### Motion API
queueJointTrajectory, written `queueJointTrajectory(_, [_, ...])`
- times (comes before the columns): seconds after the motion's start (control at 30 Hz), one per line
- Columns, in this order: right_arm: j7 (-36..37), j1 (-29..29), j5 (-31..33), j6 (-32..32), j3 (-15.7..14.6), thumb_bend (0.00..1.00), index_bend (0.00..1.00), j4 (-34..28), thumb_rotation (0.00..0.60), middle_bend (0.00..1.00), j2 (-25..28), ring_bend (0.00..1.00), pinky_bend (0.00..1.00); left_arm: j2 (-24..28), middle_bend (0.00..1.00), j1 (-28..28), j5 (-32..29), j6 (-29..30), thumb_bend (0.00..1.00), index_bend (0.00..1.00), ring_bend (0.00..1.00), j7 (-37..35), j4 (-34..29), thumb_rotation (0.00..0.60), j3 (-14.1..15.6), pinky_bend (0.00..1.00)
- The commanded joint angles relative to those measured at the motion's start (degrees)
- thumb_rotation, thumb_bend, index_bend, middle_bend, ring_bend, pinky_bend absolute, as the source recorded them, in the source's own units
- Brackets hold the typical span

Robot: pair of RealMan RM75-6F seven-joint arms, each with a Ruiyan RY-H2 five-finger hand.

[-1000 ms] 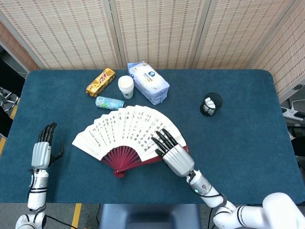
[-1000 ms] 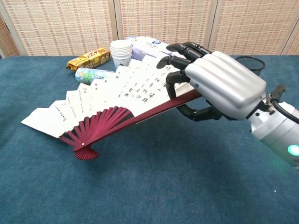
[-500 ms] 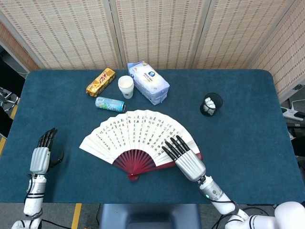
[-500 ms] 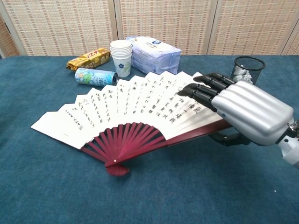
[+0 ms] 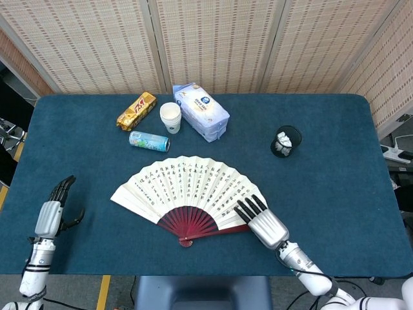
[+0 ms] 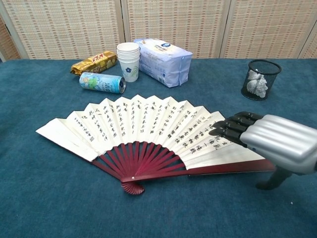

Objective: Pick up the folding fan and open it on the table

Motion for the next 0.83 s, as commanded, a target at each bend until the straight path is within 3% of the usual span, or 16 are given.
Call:
queueJointTrajectory(0.03, [0.03,-0.32,3.58,-0.41,1.44,0.00,0.00,-9.47,0.600,0.00,8.60,0.00,0.00,9.01,0.00,1.30,2.13,1.63,0.41,0.00,0.00,3.25,-12.08,0.600,2.05,0.09])
queueJointTrajectory(0.17, [1.77,-5.01,3.32,7.93,1.52,0.00,0.00,-18.33,0.600,0.00,18.78,0.00,0.00,20.10,0.00,3.76,2.37,3.22,0.40,0.00,0.00,14.93,-28.74,0.600,3.39,0.09])
queueJointTrajectory(0.27, [4.46,-10.43,2.66,14.52,-0.58,0.00,0.00,-21.55,0.600,0.00,25.07,0.00,0.00,25.66,0.00,5.62,3.15,4.62,0.39,0.00,0.00,25.81,-38.47,0.600,4.90,0.08])
queueJointTrajectory(0.37, [9.90,-16.01,1.67,20.62,-2.41,0.00,0.00,-20.67,0.600,0.00,28.18,0.00,0.00,28.87,0.00,7.26,3.39,5.85,0.39,0.00,0.00,37.17,-45.26,0.600,5.84,0.07])
queueJointTrajectory(0.47, [17.46,-22.17,-0.73,27.04,-4.15,0.00,0.00,-15.42,0.600,0.00,29.23,0.00,0.00,31.07,0.00,9.32,4.49,7.79,0.39,0.00,0.00,46.50,-51.34,0.600,7.15,0.06])
queueJointTrajectory(0.67, [24.56,-26.49,-2.83,31.02,-3.59,0.00,0.00,-10.54,0.600,0.00,30.18,0.00,0.00,31.05,0.00,11.02,6.78,11.47,0.39,0.00,0.00,53.77,-54.25,0.600,6.57,0.06])
queueJointTrajectory(0.83, [26.67,-26.73,-3.10,28.23,-3.07,0.00,0.00,-10.03,0.600,0.00,30.92,0.00,0.00,30.32,0.00,10.86,7.37,10.32,0.39,0.00,0.00,54.38,-53.74,0.600,6.39,0.05])
